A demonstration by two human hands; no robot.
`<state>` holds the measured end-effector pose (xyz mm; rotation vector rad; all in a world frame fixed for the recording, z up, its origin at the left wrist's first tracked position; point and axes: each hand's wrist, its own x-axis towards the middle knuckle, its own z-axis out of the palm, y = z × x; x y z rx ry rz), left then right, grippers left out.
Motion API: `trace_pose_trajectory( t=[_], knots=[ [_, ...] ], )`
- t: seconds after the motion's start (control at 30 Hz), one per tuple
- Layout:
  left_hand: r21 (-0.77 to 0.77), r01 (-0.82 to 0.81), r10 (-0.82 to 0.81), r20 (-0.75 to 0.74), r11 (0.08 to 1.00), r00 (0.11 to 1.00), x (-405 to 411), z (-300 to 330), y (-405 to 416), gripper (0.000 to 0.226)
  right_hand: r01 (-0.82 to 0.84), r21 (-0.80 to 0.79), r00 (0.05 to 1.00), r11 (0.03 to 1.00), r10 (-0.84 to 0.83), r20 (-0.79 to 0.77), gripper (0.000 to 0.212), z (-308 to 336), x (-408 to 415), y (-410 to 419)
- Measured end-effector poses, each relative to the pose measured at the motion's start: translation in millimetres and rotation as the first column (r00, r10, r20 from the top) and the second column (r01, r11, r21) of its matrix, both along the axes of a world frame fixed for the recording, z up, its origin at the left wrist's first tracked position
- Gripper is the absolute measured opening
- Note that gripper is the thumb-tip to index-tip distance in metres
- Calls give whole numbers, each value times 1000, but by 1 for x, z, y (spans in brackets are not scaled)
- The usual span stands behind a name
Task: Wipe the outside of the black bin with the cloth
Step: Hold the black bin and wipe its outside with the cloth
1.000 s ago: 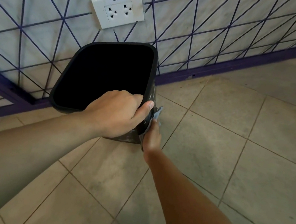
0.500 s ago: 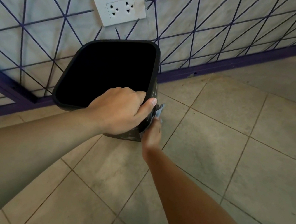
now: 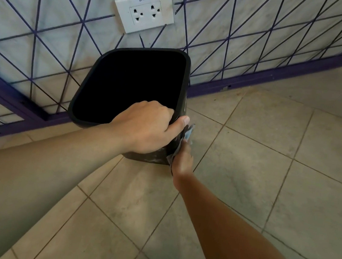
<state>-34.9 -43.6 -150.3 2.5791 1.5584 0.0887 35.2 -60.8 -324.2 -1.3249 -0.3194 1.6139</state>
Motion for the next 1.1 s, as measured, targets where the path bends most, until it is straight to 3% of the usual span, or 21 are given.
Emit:
trace_pose_trajectory(
  t=[0.6, 0.83, 1.0, 1.1],
  knots=[
    [30, 23, -23, 3, 999, 1000, -1, 0, -1, 55, 60, 16, 998, 998, -60, -33, 54, 4, -3, 5],
    [47, 32, -32, 14, 998, 999, -3, -3, 0, 56, 45, 11, 999, 999, -45, -16, 55, -5, -6, 4],
    [38, 19, -20, 11, 999, 1000, -5, -4, 1, 60, 23, 90, 998, 996, -29, 64, 55, -7, -6, -2],
    [36, 33, -35, 34, 999, 999, -4, -5, 2, 59, 53, 76, 998, 996, -55, 28, 57, -3, -8, 0]
  ],
)
